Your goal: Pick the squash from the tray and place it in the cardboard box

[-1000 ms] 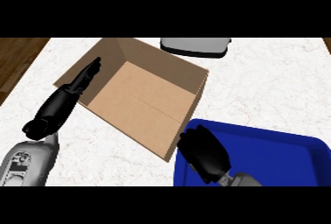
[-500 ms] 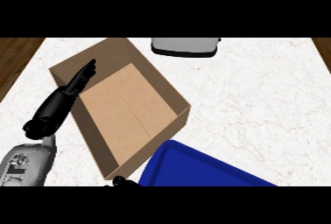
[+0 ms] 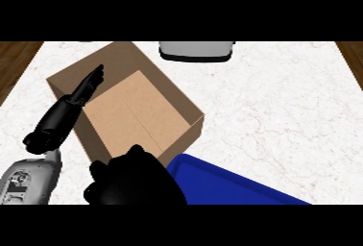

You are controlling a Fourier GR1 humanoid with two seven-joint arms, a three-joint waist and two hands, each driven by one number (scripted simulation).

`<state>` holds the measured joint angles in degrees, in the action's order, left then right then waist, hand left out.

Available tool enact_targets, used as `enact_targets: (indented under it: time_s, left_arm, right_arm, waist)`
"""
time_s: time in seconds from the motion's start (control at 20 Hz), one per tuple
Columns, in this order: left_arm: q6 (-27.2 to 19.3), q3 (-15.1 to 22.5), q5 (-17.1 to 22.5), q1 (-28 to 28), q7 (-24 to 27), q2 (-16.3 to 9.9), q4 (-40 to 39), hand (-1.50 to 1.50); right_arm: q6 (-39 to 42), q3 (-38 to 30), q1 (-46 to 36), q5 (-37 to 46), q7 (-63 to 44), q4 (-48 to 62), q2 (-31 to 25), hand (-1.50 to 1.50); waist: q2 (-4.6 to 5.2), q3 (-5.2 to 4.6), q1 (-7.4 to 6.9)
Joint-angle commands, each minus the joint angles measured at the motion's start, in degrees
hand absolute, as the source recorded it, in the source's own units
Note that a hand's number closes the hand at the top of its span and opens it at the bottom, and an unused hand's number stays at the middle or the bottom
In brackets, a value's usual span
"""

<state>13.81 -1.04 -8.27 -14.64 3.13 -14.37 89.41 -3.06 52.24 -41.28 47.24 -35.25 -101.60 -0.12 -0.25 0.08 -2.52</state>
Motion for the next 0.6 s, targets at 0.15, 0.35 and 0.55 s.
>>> enact_targets:
  time_s: [0.15, 0.35, 0.55]
  left_arm:
    - [-2.3, 2.1, -2.4, 0.9, 0.2, 3.3, -1.5, 0.0]
    - [0.3, -0.9, -0.3, -0.2, 2.3, 0.7, -3.8, 0.0]
    - [1.8, -0.8, 1.3, 2.0, -0.6, 0.5, 1.7, 0.0]
  right_arm:
    - [-6.2, -8.8, -16.2, -10.0, -6.1, 13.5, 0.1, 1.5]
    - [-4.0, -14.5, -20.0, -8.2, 4.7, 27.9, 0.0, 1.5]
    - [5.5, -16.3, -23.6, -14.3, 5.7, 35.4, -1.1, 1.5]
  waist:
    - [0.38, -0.17, 0.69]
    - [0.86, -0.17, 1.08]
    - [0.58, -0.14, 0.56]
